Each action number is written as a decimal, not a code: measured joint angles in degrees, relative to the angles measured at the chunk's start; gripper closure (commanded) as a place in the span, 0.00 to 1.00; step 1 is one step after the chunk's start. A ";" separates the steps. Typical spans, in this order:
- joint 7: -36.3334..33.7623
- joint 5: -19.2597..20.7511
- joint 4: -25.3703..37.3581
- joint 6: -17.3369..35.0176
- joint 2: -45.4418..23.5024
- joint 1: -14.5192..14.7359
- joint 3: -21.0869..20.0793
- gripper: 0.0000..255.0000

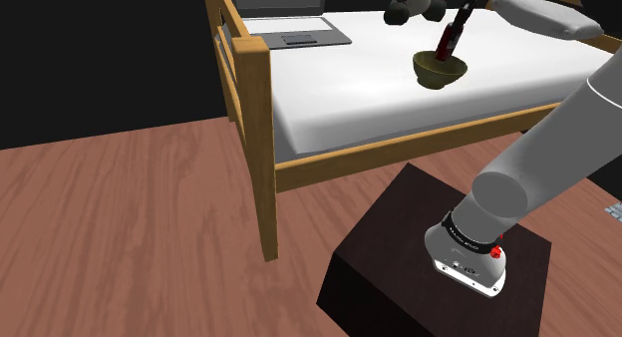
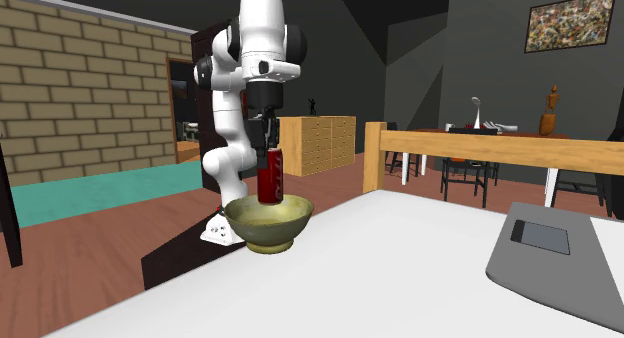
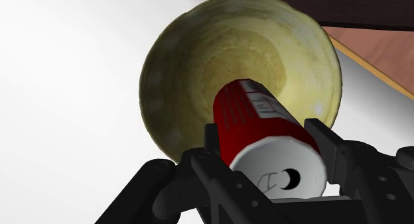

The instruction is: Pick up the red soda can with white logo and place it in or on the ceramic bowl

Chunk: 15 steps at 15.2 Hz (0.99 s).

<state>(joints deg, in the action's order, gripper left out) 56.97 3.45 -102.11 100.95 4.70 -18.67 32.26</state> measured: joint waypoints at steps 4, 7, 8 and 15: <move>-0.01 0.01 -0.05 0.04 0.02 0.00 -0.01 0.00; -0.02 0.01 -0.05 0.04 0.03 0.00 -0.01 0.00; -0.02 0.01 -0.05 0.04 0.03 0.00 -0.01 0.00; 0.27 -0.48 7.41 -6.62 -0.79 0.11 -0.05 0.00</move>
<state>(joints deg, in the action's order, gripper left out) 57.23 2.96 -94.70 94.33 3.90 -18.56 32.21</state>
